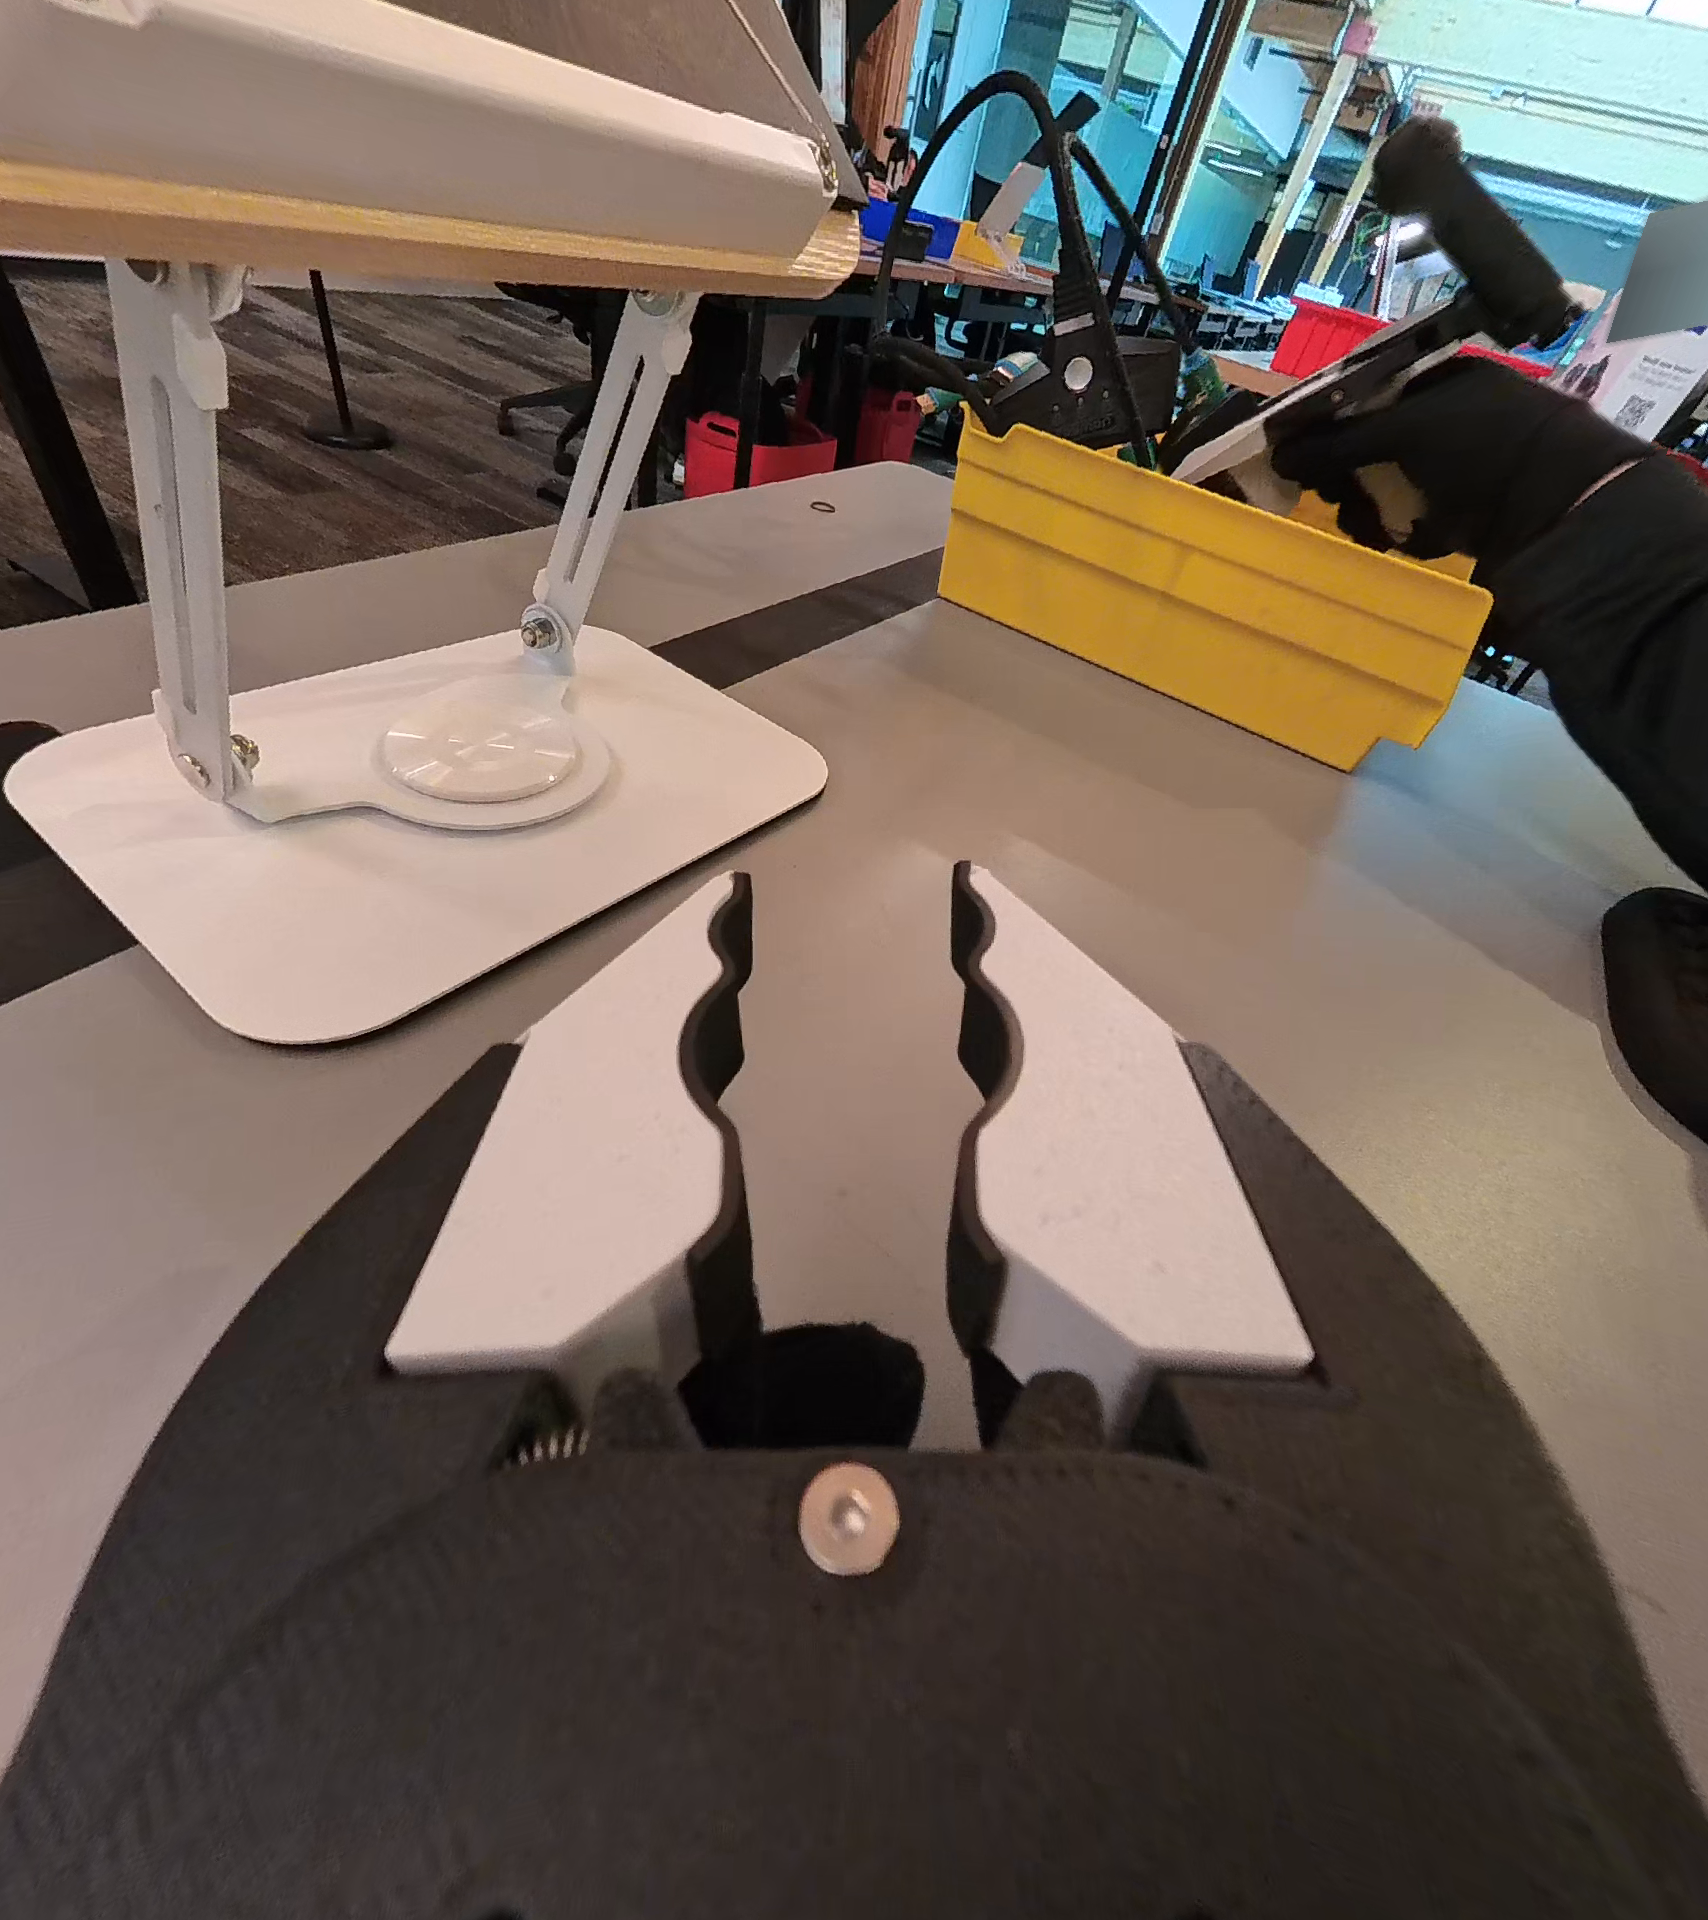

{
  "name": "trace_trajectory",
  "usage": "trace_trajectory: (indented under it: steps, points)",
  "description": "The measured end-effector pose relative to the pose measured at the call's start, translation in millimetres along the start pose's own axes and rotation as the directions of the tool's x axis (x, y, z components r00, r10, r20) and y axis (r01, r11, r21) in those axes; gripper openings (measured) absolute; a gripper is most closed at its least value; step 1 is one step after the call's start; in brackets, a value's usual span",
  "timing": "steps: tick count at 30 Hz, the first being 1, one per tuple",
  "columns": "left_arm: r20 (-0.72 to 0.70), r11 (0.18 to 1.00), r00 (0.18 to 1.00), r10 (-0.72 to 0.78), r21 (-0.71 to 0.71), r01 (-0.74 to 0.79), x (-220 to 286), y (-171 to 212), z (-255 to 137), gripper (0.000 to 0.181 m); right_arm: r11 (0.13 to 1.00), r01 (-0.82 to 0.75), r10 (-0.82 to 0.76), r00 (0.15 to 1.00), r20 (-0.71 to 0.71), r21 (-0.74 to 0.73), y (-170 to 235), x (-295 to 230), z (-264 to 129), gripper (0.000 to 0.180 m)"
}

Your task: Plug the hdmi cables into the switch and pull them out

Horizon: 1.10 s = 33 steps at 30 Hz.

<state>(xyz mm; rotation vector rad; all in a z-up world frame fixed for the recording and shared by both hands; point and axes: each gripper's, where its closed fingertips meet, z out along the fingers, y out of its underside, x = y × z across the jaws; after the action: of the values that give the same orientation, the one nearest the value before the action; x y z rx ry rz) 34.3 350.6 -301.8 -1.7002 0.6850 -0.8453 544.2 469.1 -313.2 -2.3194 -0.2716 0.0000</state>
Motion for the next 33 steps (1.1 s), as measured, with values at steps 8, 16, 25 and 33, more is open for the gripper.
trace_trajectory:
  steps: [8,16,25,33]
  points:
    - [0.001,1.0,1.0,0.003,-0.004,-0.003,0.3,0.5,0.4,0.036,0.998,0.005,-0.004,1.0,-0.005,0.062,-16.1,-1.2,-16.4,0.072]
    - [0.001,1.0,1.0,0.006,-0.008,-0.006,0.5,1.0,0.8,0.036,0.989,0.03,-0.029,1.0,-0.011,0.144,-38.2,-6.6,-37.6,0.06]
    - [0.0,1.0,1.0,0.005,-0.01,-0.005,0.6,1.3,1.2,0.036,0.934,0.121,-0.136,0.99,0.021,0.336,-87.2,-41.2,-75.5,0.055]
    - [0.003,0.999,0.999,0.032,-0.021,-0.032,3.3,2.5,2.2,0.037,0.741,0.377,-0.462,0.887,0.015,0.556,-148.6,-154.2,-139.0,0.042]
